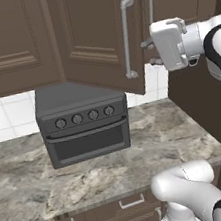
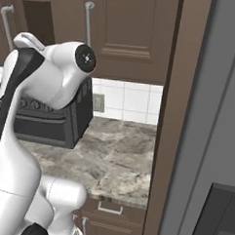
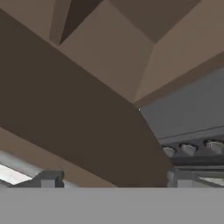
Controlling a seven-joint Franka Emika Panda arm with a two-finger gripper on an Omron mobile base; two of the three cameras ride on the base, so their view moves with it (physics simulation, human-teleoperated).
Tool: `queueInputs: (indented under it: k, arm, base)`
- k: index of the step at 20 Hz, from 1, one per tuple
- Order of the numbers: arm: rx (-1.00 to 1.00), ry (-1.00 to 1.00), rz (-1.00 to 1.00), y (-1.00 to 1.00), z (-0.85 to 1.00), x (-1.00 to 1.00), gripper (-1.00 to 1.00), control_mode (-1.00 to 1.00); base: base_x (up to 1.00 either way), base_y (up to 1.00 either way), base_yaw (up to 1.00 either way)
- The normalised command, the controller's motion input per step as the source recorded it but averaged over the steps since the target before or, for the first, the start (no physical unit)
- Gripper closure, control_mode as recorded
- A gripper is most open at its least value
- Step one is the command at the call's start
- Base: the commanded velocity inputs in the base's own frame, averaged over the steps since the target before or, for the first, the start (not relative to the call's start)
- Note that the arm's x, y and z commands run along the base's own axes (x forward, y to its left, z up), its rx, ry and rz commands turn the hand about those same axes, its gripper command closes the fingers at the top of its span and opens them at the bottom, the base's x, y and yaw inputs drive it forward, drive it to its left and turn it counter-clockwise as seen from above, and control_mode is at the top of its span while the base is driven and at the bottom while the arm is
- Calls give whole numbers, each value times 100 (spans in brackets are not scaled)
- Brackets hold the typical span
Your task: Open the cabinet and move the ladle to the pot. Then close the cabinet.
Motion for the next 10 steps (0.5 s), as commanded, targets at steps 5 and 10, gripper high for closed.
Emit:
queueInputs:
  k: [5, 10]
  arm:
    - [6, 0, 14, 51, 0, -23, -100, -100]
    - [4, 0, 15, 74, 0, -12, -100, -100]
  base:
    - [0, 0, 0]
    - [0, 0, 0]
